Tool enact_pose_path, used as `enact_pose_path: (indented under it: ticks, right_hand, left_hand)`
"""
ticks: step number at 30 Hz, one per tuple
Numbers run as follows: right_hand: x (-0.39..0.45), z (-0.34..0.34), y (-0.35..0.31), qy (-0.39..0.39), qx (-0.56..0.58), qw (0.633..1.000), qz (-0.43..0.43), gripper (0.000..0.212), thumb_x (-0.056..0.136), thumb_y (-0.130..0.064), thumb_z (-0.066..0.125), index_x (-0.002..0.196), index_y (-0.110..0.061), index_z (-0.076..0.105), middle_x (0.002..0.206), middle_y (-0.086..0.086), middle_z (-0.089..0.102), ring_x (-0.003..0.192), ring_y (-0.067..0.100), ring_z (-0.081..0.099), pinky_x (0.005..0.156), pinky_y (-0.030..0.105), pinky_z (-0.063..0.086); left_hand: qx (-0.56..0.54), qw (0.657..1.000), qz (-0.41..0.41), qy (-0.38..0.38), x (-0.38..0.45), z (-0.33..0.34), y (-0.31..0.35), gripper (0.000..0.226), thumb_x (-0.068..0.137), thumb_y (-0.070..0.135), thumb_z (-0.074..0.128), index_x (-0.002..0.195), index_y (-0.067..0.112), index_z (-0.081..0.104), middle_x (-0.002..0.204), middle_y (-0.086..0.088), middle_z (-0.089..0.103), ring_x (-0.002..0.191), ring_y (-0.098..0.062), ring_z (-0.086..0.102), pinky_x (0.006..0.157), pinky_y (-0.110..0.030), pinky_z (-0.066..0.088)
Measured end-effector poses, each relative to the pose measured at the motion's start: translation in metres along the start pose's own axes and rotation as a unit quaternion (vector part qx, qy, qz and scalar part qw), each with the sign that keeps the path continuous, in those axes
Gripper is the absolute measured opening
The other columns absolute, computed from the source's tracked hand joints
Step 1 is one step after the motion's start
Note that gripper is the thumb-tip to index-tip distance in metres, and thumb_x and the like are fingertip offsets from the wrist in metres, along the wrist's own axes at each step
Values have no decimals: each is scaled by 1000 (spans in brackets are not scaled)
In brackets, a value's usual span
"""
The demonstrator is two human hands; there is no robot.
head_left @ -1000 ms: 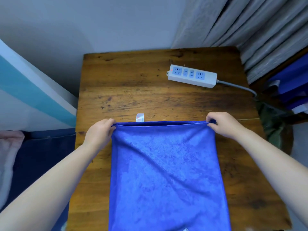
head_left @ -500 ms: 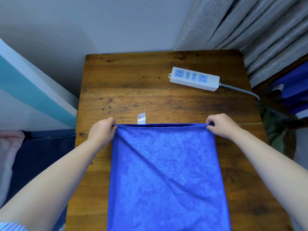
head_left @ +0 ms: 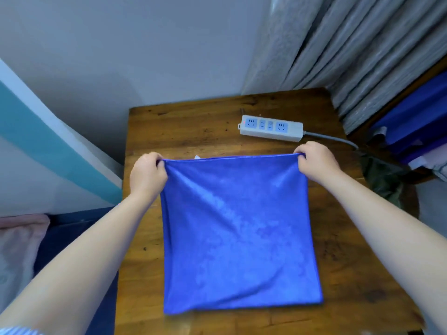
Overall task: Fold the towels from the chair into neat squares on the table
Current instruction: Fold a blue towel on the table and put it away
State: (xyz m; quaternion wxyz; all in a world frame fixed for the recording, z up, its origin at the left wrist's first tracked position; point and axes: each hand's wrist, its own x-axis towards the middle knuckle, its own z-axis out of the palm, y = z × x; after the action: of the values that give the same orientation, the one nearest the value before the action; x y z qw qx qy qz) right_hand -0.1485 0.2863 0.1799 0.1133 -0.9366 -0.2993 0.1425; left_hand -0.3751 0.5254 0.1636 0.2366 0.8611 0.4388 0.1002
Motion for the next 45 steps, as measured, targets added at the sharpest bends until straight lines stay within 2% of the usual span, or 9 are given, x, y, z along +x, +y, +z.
enact_pose_path:
  ticks: [5,13,17,21,24,28,33,38,45]
  right_hand:
    - [-2,-57,-31,194,91,976,-30,33,70,-6,33,83,9,60,94,29,56,92,40,52,75,38,41]
    - [-57,-105,-59,333,148,916,-164,22,64,5,37,61,11,58,65,31,59,70,43,56,65,34,29]
    - [-100,-82,-38,257,123,933,-221,35,65,-16,31,55,6,57,57,24,58,61,35,56,60,33,30]
    - [-143,-30,-15,0,105,974,-201,25,56,-33,25,47,-17,42,48,4,44,56,12,41,54,26,22]
    - [-166,22,3,-203,-2,967,-156,22,67,-20,37,47,-25,30,51,-10,38,68,18,48,58,26,24]
    - [-192,78,26,-312,-81,938,-131,36,75,-2,46,51,-23,31,56,-8,38,73,19,47,61,28,28]
    - [-205,85,18,-390,-137,904,-109,34,76,-3,45,51,-21,31,55,-6,35,57,15,37,48,22,22]
    - [-215,90,19,-435,-167,878,-110,31,71,0,44,51,-18,30,53,-2,32,50,10,28,47,26,19]
    - [-188,91,23,-310,-76,941,-111,29,65,-9,52,49,-21,30,54,-4,37,57,17,37,48,25,22]
  left_hand:
    - [-250,964,-40,82,8,-61,32,12,96,3,33,93,7,43,71,5,42,64,-6,39,52,-9,35]
    - [-280,946,66,146,-27,-129,26,27,90,6,39,71,24,40,65,7,38,59,-1,42,56,-11,33]
    - [-229,969,89,26,-67,-127,-2,15,68,12,35,59,24,38,59,3,40,52,10,43,52,-6,32]
    - [-85,972,38,-215,-109,-95,-41,31,83,-2,41,58,15,41,60,0,39,61,-14,40,49,-15,32]
    - [75,902,10,-426,-134,-67,-69,21,86,2,42,70,14,49,72,1,47,69,-14,44,60,-22,36]
    - [257,743,62,-614,-166,-35,-83,12,90,3,38,82,7,45,68,3,38,58,-11,33,54,-21,27]
    - [249,698,63,-668,-182,-24,-93,10,91,11,50,96,13,59,85,2,48,81,-15,43,56,-17,30]
    - [232,716,49,-657,-192,-18,-105,26,89,15,57,113,3,61,78,8,50,85,-14,45,57,-13,33]
    - [152,850,17,-505,-182,-12,-127,15,89,15,56,75,18,51,70,11,47,73,-12,46,56,-17,33]
